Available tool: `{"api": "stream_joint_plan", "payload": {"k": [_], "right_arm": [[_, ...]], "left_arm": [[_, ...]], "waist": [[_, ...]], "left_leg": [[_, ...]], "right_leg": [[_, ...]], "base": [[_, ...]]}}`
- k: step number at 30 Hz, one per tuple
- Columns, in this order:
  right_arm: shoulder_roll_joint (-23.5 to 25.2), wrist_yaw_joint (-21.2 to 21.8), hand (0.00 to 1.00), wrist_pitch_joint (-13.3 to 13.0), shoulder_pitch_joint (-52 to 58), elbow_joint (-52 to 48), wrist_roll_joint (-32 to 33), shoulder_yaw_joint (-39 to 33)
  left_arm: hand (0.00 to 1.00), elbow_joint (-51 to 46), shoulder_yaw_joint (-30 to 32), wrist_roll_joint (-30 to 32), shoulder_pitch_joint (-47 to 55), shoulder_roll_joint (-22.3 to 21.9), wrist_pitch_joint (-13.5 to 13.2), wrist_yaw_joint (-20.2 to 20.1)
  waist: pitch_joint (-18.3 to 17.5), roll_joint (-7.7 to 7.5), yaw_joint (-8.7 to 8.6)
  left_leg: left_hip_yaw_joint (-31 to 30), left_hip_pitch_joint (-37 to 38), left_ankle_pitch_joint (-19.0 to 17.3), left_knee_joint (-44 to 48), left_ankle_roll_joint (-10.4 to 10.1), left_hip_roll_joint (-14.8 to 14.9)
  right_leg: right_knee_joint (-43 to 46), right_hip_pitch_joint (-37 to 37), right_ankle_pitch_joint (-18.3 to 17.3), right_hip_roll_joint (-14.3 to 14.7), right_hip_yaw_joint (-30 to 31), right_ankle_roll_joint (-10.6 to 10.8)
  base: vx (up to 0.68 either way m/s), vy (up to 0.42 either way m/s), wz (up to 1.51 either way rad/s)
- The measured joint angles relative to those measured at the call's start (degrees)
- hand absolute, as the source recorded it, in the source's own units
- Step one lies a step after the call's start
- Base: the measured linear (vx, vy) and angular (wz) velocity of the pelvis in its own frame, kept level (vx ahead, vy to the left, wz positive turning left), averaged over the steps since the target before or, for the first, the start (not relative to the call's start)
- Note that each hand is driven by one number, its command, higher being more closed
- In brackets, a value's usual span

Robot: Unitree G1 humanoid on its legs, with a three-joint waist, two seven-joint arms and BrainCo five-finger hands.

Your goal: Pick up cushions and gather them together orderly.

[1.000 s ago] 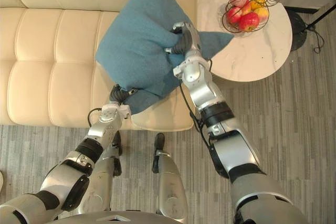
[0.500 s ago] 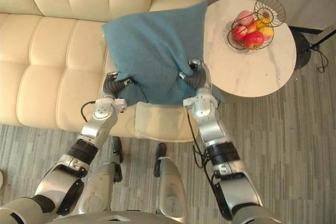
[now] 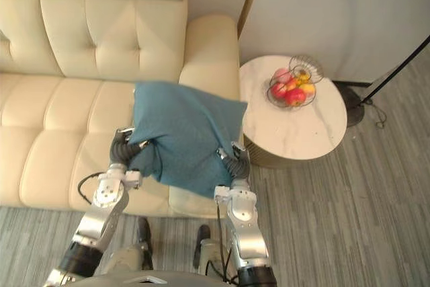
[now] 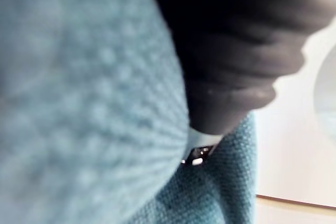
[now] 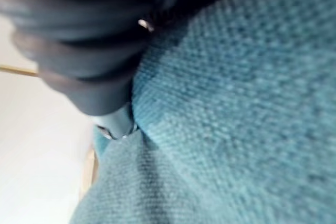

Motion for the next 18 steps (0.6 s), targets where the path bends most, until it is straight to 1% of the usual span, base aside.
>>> {"api": "stream_joint_plan", "payload": {"k": [1,2,3,4,5,6,7,8,9,10,11,12,13,14,15,17,18], "right_arm": [[-0.5,0.0,1.0,0.0,0.5,-1.0,0.0,0.5],[-0.7,0.0,1.0,0.0,0.7,-1.5,0.0,0.5],[-1.8,0.0,1.0,0.0,0.7,-2.6,-0.3,0.8],[-2.2,0.0,1.0,0.0,0.4,-2.8,-0.3,0.9],[-2.7,0.0,1.0,0.0,0.1,-2.8,-0.3,0.8],[-2.8,-0.1,1.0,0.1,-0.3,-2.8,-0.4,0.5],[-2.9,-0.2,1.0,0.1,-0.6,-2.8,-0.5,0.5],[-2.9,-0.2,1.0,0.1,-0.6,-2.8,-0.5,0.4],[-3.4,-0.5,1.0,0.1,-0.7,-2.9,-0.5,0.2],[-3.8,-0.7,1.0,0.1,-0.7,-3.1,-0.5,0.2],[-4.3,-1.4,1.0,0.1,-0.5,-3.3,-0.6,-0.4],[-4.3,-1.5,1.0,0.1,-0.2,-3.4,-0.7,-1.2],[-3.5,-1.8,1.0,0.2,0.1,-2.8,-0.8,-2.3],[-2.0,-1.7,1.0,0.8,0.7,-2.3,-0.9,-2.4],[0.3,-1.7,1.0,0.9,2.3,-2.3,-1.1,-2.0],[1.3,-1.7,1.0,1.1,2.9,-2.3,-1.5,-1.2],[1.3,-1.5,1.0,1.4,3.2,-2.3,-2.2,-1.1]], "left_arm": [[1.0,-0.1,0.2,-0.1,0.4,0.0,0.0,0.1],[1.0,-0.1,0.2,-0.1,0.4,0.0,0.0,0.0],[1.0,-0.3,0.2,-0.1,0.5,-0.3,-0.3,0.1],[1.0,-0.6,0.2,-0.1,0.5,-0.4,-0.3,0.1],[1.0,-1.0,0.1,-0.1,0.4,-0.6,-0.4,0.1],[1.0,-1.3,-0.1,-0.2,0.6,-1.0,-0.5,0.1],[1.0,-1.3,-0.1,-1.0,0.8,-1.5,-0.6,0.1],[1.0,-1.3,-0.1,-1.3,0.8,-1.7,-0.6,0.1],[1.0,-1.3,-0.3,-1.3,0.8,-2.0,-0.7,0.1],[1.0,-1.3,-0.5,-1.3,0.8,-2.4,-0.8,0.1],[1.0,-1.3,-1.3,-1.3,0.8,-3.2,-0.9,0.2],[1.0,-1.3,-1.9,-1.3,0.9,-3.7,-0.9,0.2],[1.0,-1.0,-3.4,-1.3,0.3,-3.2,-1.0,0.2],[1.0,-0.3,-3.5,-1.3,0.2,-2.4,-0.9,0.4],[1.0,0.2,-3.3,-1.3,0.1,-0.8,-1.0,1.0],[1.0,0.3,-3.3,-1.3,0.1,0.3,-1.0,1.4],[1.0,0.6,-3.2,-1.2,0.1,1.1,-1.0,1.4]], "waist": [[-0.1,0.65,0.03],[-0.1,0.85,0.02],[-0.2,1.56,0.26],[-0.2,1.83,0.34],[-0.2,1.64,0.32],[-0.2,1.76,0.57],[-0.2,1.45,0.76],[-0.3,1.2,0.65],[-0.9,1.96,0.36],[-1.3,2.53,0.34],[-2.3,4.24,0.32],[-3.0,5.4,0.23],[-3.3,5.46,-0.36],[-3.0,3.57,-0.17],[-2.9,1.9,0.27],[-3.0,0.72,0.4],[-2.9,0.07,0.61]], "left_leg": [[-0.7,-3.3,-1.9,7.5,0.1,1.2],[-1.3,-4.2,-2.1,9.9,0.1,1.3],[-1.6,-6.3,-2.1,12.6,0.1,1.4],[-1.7,-6.7,-2.2,12.6,-0.1,1.0],[-0.6,-7.6,-5.5,13.7,-0.6,0.8],[2.7,-8.0,-8.3,18.9,2.3,3.7],[5.5,-7.1,-8.6,20.5,1.9,7.5],[6.3,-6.7,-8.7,20.9,1.7,9.0],[7.8,-5.7,-8.4,20.7,1.2,13.2],[8.3,-5.4,-8.1,20.4,0.8,14.8],[8.9,-4.3,-7.0,18.5,-0.1,17.8],[9.2,-3.2,-5.2,16.5,0.0,18.9],[9.7,-3.5,-4.1,16.7,-9.7,17.9],[9.7,-4.5,-5.8,18.8,-8.0,16.0],[8.8,-7.3,-9.4,24.2,-6.2,15.8],[8.7,-8.8,-11.9,27.8,-4.7,15.7],[9.0,-9.5,-14.2,30.6,-3.5,15.6]], "right_leg": [[0.0,1.2,0.0,-0.1,-1.6,0.0],[0.0,1.5,0.0,-0.4,-2.3,0.1],[0.4,1.5,-0.1,-1.0,-3.6,0.1],[0.5,1.5,-0.1,-1.7,-4.4,0.2],[0.5,1.4,-0.4,-3.4,-5.3,0.7],[1.9,0.9,-0.2,-5.1,-6.3,0.9],[2.7,0.6,0.2,-7.6,-6.7,1.6],[2.7,0.4,0.6,-8.5,-7.1,2.1],[1.8,0.1,1.8,-11.0,-7.6,4.3],[1.3,-0.1,2.5,-11.7,-7.6,5.3],[0.2,-0.6,4.2,-12.8,-7.7,8.1],[-0.6,-0.6,5.1,-13.3,-7.7,9.5],[-2.1,0.2,6.7,-15.6,-7.5,11.2],[-4.1,0.8,9.9,-17.2,-7.4,9.4],[-6.0,1.2,16.1,-17.7,-7.7,8.6],[-6.0,0.8,19.0,-18.5,-7.4,8.5],[-5.3,-0.2,21.7,-19.3,-7.0,7.9]], "base": [[-0.07,0.03,0.42],[-0.1,0.046,0.64],[-0.12,0.078,0.54],[-0.13,0.102,0.59],[-0.14,0.153,0.54],[-0.17,0.249,0.56],[-0.16,0.286,0.45],[-0.16,0.386,0.45],[-0.1,0.342,0.35],[-0.1,0.496,0.38],[-0.06,0.439,0.26],[-0.07,0.611,0.44],[-0.06,0.516,0.37],[-0.1,0.71,0.37],[-0.09,0.56,0.14],[-0.07,0.515,0.02],[-0.07,0.587,-0.25]]}}
